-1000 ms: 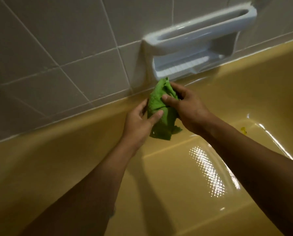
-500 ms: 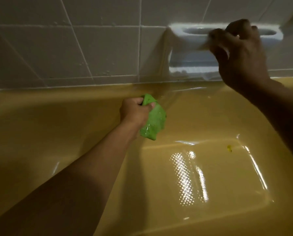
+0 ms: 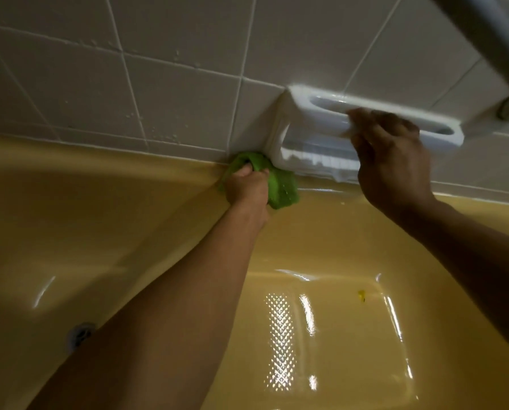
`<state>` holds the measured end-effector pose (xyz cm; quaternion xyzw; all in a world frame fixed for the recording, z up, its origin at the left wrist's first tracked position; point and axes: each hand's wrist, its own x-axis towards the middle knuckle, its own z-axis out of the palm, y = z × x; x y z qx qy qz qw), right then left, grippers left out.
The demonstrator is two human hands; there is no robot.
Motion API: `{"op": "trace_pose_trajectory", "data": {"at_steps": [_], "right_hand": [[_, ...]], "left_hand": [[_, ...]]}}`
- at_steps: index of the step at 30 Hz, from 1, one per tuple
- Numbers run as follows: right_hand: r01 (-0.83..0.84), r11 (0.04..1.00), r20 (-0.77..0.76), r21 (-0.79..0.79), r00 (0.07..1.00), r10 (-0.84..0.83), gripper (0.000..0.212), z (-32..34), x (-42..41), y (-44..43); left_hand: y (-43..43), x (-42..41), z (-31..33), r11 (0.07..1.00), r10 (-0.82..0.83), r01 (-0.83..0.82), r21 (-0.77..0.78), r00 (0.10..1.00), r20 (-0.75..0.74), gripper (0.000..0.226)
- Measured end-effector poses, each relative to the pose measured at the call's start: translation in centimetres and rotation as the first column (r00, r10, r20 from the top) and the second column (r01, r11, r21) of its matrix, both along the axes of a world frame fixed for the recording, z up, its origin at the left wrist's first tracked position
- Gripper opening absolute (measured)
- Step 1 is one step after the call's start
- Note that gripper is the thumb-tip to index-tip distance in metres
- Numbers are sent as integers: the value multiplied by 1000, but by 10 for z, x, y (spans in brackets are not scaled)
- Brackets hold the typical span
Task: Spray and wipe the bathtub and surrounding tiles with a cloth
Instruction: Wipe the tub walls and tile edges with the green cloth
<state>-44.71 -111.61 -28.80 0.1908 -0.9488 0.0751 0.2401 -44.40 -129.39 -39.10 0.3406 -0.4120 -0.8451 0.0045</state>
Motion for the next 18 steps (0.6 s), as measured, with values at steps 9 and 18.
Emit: {"op": "trace_pose_trajectory", "data": {"at_steps": [9, 18], "right_hand": [[-8, 999, -47, 41, 999, 10, 36, -4, -2, 3], [-76, 987, -39, 142, 996, 83, 43, -1, -16, 22]], "left_hand": [[38, -10, -20, 992, 74, -76, 98, 997, 22, 29], [98, -10, -29, 911, -176, 201, 361, 979, -101, 43]]}}
